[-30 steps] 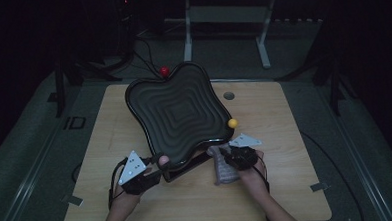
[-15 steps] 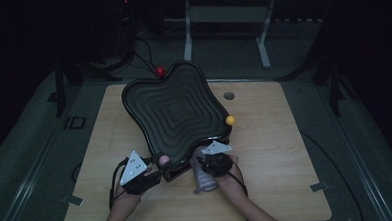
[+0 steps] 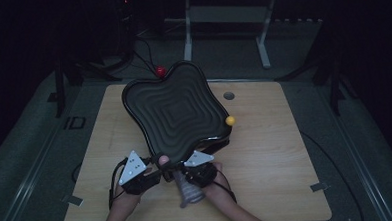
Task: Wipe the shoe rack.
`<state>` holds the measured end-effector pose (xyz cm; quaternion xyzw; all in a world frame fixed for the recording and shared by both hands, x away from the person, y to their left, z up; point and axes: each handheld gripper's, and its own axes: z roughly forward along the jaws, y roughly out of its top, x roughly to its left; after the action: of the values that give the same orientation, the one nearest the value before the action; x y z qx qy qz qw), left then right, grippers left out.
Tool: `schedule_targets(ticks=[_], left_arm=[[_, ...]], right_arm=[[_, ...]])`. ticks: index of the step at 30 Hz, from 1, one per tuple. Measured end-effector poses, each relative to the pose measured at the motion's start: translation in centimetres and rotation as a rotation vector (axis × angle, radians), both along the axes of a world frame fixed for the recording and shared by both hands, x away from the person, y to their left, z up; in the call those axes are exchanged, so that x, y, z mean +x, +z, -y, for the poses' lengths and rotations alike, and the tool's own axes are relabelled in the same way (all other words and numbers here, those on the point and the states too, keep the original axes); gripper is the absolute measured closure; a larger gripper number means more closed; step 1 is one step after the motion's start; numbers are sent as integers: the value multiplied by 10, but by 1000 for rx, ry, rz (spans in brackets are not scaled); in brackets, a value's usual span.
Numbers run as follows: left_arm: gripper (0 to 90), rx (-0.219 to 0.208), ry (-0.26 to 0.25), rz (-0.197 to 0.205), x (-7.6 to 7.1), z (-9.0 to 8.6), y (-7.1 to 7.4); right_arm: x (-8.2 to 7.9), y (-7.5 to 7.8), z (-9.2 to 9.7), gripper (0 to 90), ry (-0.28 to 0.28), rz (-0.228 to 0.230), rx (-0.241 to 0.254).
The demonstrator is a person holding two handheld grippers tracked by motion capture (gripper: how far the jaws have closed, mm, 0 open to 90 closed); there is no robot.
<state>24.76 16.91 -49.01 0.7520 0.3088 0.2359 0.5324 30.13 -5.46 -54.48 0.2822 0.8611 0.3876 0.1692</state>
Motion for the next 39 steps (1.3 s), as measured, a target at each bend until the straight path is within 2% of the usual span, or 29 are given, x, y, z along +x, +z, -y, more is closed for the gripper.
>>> schedule_targets(ticks=[5,6,11,14,17,20,22,24,26,28,32,35,37,39], left_arm=[[600,-8,-7,-2,1,-1,0],[599,-8,-7,-2,1,-1,0],[599,-5,-8,-3,1,-1,0],[600,-9,-7,0,1,-1,-1],[599,-11,-7,-1,1,-1,-1],[599,-10,-10,-6,1,-1,0],[599,-12,-9,-3,1,-1,-1],[599,-12,-9,-3,1,-1,-1],[599,-2,-8,-3,1,0,0],[599,-4,-5,-2,1,0,0],[599,-2,-6,-4,1,0,0],[599,-2,-5,-3,1,0,0],[599,1,1,2,0,1,0],[599,-3,4,7,0,1,-1]], right_arm=[[28,1,38,689,-103,-16,11],[28,1,38,689,-103,-16,11],[51,1,73,687,-213,-10,1],[60,2,86,688,-249,-24,17],[60,6,87,688,-253,-20,4],[61,13,86,687,-252,20,39],[64,10,82,686,-265,31,19],[67,2,77,692,-277,4,10],[62,0,72,701,-296,22,12],[58,-1,66,708,-281,18,16],[47,0,50,712,-205,-15,20],[32,-2,34,713,-159,-8,41],[18,-4,18,713,-100,-10,54],[6,-4,1,713,-42,-5,43]])
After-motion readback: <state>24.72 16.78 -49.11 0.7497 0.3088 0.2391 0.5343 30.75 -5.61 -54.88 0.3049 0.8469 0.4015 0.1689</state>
